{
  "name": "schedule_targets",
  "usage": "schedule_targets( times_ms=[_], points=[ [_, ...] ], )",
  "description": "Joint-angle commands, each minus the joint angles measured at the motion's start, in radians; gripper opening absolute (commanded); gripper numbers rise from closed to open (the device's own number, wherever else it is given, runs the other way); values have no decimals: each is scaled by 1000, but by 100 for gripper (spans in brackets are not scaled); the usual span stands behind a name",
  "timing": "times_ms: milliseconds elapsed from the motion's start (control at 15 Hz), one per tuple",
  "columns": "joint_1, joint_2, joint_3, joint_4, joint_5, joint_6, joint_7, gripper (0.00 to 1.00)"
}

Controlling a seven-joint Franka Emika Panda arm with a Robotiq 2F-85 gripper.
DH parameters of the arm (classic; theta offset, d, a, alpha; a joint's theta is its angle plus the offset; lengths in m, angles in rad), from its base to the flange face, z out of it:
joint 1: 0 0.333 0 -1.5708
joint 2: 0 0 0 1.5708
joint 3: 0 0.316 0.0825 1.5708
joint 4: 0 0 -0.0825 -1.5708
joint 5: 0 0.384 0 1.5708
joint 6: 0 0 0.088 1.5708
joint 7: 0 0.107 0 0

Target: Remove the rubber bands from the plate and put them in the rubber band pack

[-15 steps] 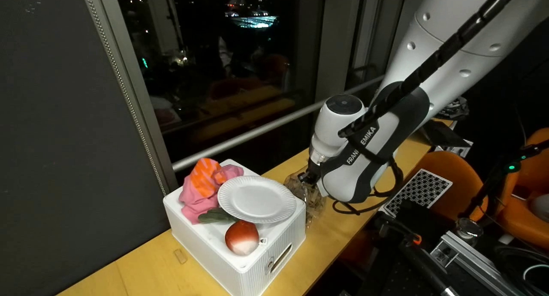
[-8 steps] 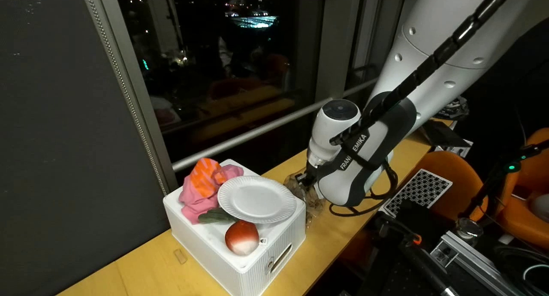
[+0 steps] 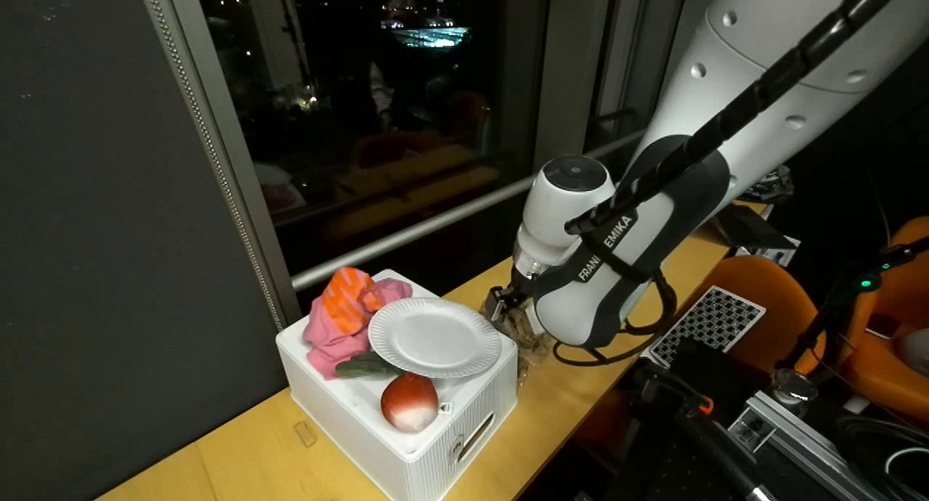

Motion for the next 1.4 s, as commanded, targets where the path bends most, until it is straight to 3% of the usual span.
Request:
schedule_targets(
  times_ms=[0,133,200,333,400,600,867,1133,1333],
  points=[
    [44,-148,-38,-99,-17,-73,6,100],
    [101,-176,-133,-117,-78,-87,40,100],
    [158,-174,-214,-118,-98,-76,41,100],
    [206,-166,-329,-94,-159,-74,41,100],
    [208,-164,-363,-70,-168,-102,32,100],
    [113,-175,-366,9,-148,-176,-44,100],
    [-135,-165,-236,159,-142,-198,-114,100],
    [-390,-133,-15,289,-69,-208,-184,100],
    [-565,-100,204,334,158,-164,-297,100]
  ],
)
